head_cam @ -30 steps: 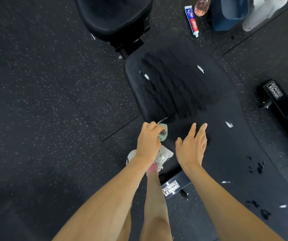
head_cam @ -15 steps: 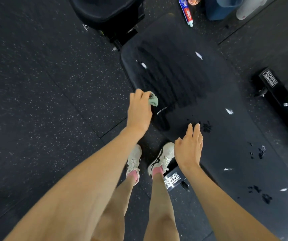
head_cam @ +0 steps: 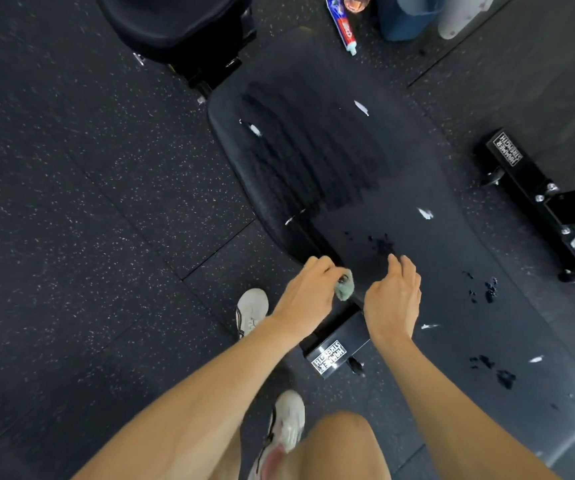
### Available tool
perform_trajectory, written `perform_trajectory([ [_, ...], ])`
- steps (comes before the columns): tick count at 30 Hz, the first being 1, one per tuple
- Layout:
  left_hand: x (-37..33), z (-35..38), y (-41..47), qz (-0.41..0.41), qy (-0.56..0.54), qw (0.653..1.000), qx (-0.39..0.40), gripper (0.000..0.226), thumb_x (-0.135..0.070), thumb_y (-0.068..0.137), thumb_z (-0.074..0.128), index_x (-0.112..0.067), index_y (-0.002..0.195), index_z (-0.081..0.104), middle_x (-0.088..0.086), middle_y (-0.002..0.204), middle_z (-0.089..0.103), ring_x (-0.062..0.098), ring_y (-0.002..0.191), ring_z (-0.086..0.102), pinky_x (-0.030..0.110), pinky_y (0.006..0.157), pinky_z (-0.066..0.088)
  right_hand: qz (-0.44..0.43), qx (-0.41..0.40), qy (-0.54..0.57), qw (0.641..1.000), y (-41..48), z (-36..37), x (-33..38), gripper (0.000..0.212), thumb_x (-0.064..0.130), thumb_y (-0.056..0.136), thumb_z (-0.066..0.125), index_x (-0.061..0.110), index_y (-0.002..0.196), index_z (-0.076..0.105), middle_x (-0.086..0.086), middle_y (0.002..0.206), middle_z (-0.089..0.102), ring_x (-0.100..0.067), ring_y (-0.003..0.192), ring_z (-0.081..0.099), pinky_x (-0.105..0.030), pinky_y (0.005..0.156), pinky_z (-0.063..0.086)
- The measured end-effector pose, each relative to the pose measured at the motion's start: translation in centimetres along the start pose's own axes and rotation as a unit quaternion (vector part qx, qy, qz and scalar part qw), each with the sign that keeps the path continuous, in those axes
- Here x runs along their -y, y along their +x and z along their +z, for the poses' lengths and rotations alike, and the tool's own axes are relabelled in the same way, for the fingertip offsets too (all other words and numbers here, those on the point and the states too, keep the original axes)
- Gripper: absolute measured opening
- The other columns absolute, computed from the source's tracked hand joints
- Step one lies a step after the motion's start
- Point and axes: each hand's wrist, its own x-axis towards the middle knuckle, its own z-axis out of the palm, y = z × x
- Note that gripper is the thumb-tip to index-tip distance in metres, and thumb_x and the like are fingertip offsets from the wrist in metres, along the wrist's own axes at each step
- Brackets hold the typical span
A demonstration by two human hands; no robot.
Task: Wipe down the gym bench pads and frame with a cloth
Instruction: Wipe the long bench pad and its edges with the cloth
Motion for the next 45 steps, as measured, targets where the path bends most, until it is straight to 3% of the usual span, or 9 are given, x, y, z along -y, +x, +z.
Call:
perform_trajectory([
  [4,2.8,-3.5,1.2,-0.105,-0.011,0.969,-0.225,0.032,0.004,0.087,0.056,-0.005,0.117,0.06,0.01,0.108,0.053,0.025,0.102,0.047,0.036,0.083,0.045,0.02,0.001,0.02,1.0,-0.3,0.7,-0.6,0.05,-0.001,0.095,0.04,0.002,0.145,0.037,-0.013,0.152,0.03,-0.027,0.136,0.03,-0.041,0.112,0.029],
  [7,3.7,-3.5,2.4,-0.154,0.01,0.948,-0.279,0.033,0.008,0.085,0.056,-0.004,0.116,0.061,0.01,0.106,0.055,0.026,0.097,0.047,0.034,0.076,0.047,0.026,-0.001,0.032,0.999,-0.4,1.5,-0.3,0.05,0.0,0.094,0.041,0.003,0.144,0.037,-0.013,0.151,0.03,-0.028,0.135,0.031,-0.042,0.111,0.03],
  [14,-0.9,4.1,0.6,-0.116,0.015,0.959,-0.259,0.047,0.016,0.064,0.071,-0.003,0.107,0.064,0.009,0.094,0.057,0.027,0.087,0.052,0.027,0.064,0.048,-0.014,-0.008,0.035,0.999,-0.5,2.0,-1.0,0.053,-0.001,0.092,0.043,0.006,0.145,0.037,-0.011,0.147,0.033,-0.027,0.129,0.036,-0.041,0.109,0.033],
  [20,-4.3,8.5,-0.8,-0.028,0.008,0.993,-0.114,0.035,0.002,0.073,0.073,-0.008,0.105,0.065,0.005,0.092,0.055,0.022,0.085,0.049,0.036,0.053,0.053,-0.029,-0.004,0.05,0.998,0.0,1.0,-4.0,0.055,-0.004,0.092,0.04,0.007,0.146,0.035,-0.008,0.148,0.033,-0.024,0.13,0.035,-0.04,0.104,0.038],
  [24,-4.2,4.7,0.7,-0.043,0.003,0.979,-0.201,0.036,0.005,0.08,0.061,-0.007,0.113,0.061,0.008,0.102,0.054,0.022,0.096,0.047,0.032,0.07,0.047,-0.067,0.007,0.025,0.997,0.4,0.2,-5.9,0.055,-0.003,0.093,0.041,0.006,0.147,0.032,-0.01,0.149,0.032,-0.025,0.13,0.035,-0.037,0.106,0.035],
  [28,-2.0,0.0,4.6,-0.201,0.02,0.918,-0.341,0.034,0.003,0.091,0.049,-0.007,0.122,0.058,0.009,0.116,0.051,0.025,0.108,0.043,0.031,0.077,0.045,-0.095,0.012,0.033,0.995,1.1,-0.4,-6.8,0.053,-0.001,0.095,0.041,0.005,0.147,0.033,-0.01,0.151,0.03,-0.025,0.132,0.034,-0.038,0.108,0.033],
  [31,-2.0,1.3,5.8,-0.233,0.039,0.911,-0.339,0.043,0.008,0.089,0.047,-0.008,0.128,0.056,0.009,0.12,0.052,0.028,0.11,0.042,0.027,0.076,0.041,-0.12,0.011,0.036,0.992,1.6,-0.8,-7.3,0.052,0.0,0.095,0.04,0.005,0.146,0.033,-0.011,0.151,0.029,-0.026,0.133,0.034,-0.038,0.109,0.033],
  [41,-7.3,10.3,2.1,-0.041,0.029,0.989,-0.141,0.043,0.01,0.078,0.06,-0.009,0.116,0.063,0.006,0.103,0.056,0.025,0.097,0.047,0.038,0.064,0.052,-0.112,0.025,0.017,0.993,3.1,-1.4,-8.7,0.055,0.001,0.096,0.04,0.009,0.149,0.027,-0.007,0.157,0.022,-0.023,0.139,0.026,-0.036,0.111,0.03],
  [45,-6.7,7.0,2.9,-0.05,0.012,0.98,-0.191,0.042,0.009,0.081,0.055,-0.008,0.118,0.061,0.008,0.107,0.055,0.024,0.101,0.046,0.037,0.072,0.049,-0.115,0.021,0.019,0.993,3.4,-1.5,-8.4,0.055,0.0,0.096,0.04,0.007,0.149,0.028,-0.008,0.156,0.023,-0.023,0.138,0.026,-0.034,0.112,0.029],
])
